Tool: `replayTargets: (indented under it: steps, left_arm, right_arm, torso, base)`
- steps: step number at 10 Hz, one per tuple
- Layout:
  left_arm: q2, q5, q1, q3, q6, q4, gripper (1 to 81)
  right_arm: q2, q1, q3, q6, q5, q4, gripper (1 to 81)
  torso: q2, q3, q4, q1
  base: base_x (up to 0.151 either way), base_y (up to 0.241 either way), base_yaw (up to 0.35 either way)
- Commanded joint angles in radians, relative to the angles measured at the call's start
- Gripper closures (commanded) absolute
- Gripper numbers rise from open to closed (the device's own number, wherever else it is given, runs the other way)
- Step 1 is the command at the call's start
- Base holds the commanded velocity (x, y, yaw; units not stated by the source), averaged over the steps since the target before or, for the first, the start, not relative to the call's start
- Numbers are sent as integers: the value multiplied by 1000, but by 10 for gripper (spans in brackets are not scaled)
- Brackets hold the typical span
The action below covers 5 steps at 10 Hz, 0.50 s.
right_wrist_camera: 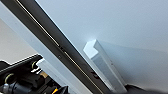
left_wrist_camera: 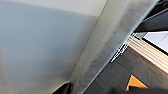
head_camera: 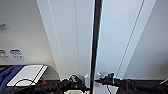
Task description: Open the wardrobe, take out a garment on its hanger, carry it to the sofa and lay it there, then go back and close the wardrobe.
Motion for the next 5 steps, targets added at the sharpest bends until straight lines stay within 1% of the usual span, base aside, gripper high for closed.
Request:
replayTargets:
  steps: [1, 4, 5]
  left_arm:
    - [77, -74, -74, 250, -2, -87, 10]
    - [33, -83, -42, 337, -2, -87, 10]
    - [17, -91, -31, 363, -2, -85, 10]
  right_arm:
    - [21, 99, 194, 12, -62, -6, 10]
    - [-36, 65, 280, 12, -42, -48, 10]
    - [-51, 48, 309, 12, -12, -59, 10]
  torso:
    - [0, 0, 0, 0]
    - [0, 0, 0, 0]
    - [0, 0, 0, 0]
  base:
    - [0, 0, 0]
    - [0, 0, 0]
    - [0, 0, 0]
